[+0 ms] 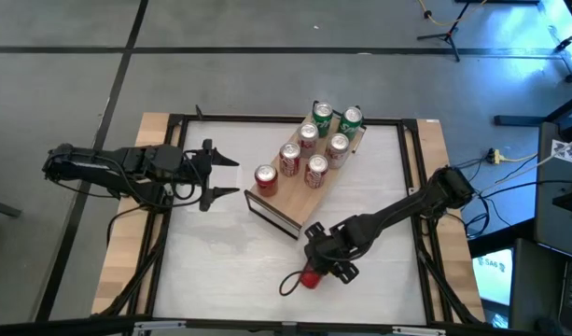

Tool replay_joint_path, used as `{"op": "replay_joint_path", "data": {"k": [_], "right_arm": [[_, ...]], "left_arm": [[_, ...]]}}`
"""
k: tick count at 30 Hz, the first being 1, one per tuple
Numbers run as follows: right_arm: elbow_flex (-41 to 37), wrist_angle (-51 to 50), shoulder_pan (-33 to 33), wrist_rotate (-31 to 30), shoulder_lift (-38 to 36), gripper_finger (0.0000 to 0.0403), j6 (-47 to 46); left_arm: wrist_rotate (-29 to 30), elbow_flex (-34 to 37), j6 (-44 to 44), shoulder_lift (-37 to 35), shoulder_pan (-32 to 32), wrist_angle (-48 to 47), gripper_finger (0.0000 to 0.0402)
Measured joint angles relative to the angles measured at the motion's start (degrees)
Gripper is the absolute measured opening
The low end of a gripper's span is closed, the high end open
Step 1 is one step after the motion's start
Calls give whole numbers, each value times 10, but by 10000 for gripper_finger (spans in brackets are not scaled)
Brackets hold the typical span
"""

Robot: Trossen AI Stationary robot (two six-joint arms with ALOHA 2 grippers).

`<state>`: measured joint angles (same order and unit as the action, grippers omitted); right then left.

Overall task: Place canned beverage on shelf
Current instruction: Put the red-black soda can on the shelf aligned with the other red-black soda can

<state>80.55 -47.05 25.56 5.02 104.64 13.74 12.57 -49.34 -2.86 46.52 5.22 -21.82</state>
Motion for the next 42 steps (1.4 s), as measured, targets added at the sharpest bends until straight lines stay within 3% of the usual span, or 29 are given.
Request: {"op": "replay_joint_path", "data": {"k": [10,19,31,42], "right_arm": [[43,-100,0,-40,0,306,-4],[43,-163,0,-63,0,307,-59],[44,-229,0,-116,0,307,-60],[129,-311,-1,-162,0,308,-45]], "left_arm": [[0,0,0,0,0,0,330],[0,0,0,0,0,0,330],[0,0,0,0,0,0,330],[0,0,0,0,0,0,330]]}}
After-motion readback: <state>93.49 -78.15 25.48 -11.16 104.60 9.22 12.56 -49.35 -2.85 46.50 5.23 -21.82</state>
